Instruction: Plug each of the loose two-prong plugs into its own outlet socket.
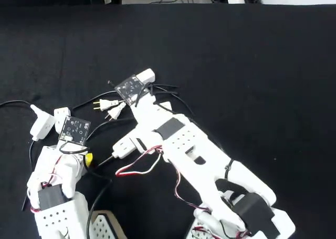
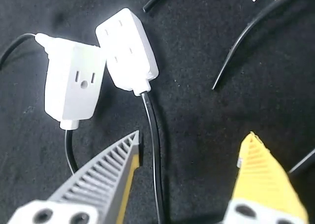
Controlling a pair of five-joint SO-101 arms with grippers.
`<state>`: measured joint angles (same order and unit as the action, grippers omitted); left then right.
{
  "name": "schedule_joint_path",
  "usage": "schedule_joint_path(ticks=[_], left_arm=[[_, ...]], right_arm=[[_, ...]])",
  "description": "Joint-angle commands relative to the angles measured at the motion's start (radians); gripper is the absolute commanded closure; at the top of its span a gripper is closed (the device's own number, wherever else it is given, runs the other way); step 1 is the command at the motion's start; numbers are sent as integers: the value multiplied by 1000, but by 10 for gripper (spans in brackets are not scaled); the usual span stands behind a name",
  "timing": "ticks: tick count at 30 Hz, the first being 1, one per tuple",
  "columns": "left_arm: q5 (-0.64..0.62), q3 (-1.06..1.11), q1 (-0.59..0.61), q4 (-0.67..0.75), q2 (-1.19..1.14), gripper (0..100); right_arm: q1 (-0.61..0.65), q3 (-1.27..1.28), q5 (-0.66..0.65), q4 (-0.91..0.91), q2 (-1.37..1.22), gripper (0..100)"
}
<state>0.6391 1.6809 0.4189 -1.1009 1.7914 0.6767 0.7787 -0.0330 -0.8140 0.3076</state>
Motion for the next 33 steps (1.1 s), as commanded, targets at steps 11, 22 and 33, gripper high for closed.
schedule_joint_path(ticks=[11, 22, 33], left_arm=[[8, 19, 13, 15, 2, 686], [8, 19, 13, 12, 2, 686], [8, 19, 13, 11, 2, 686]], right_arm=[[84, -134, -41, -66, -108, 987], [61, -156, -48, -2, -185, 987], [20, -202, 0, -34, -254, 987]])
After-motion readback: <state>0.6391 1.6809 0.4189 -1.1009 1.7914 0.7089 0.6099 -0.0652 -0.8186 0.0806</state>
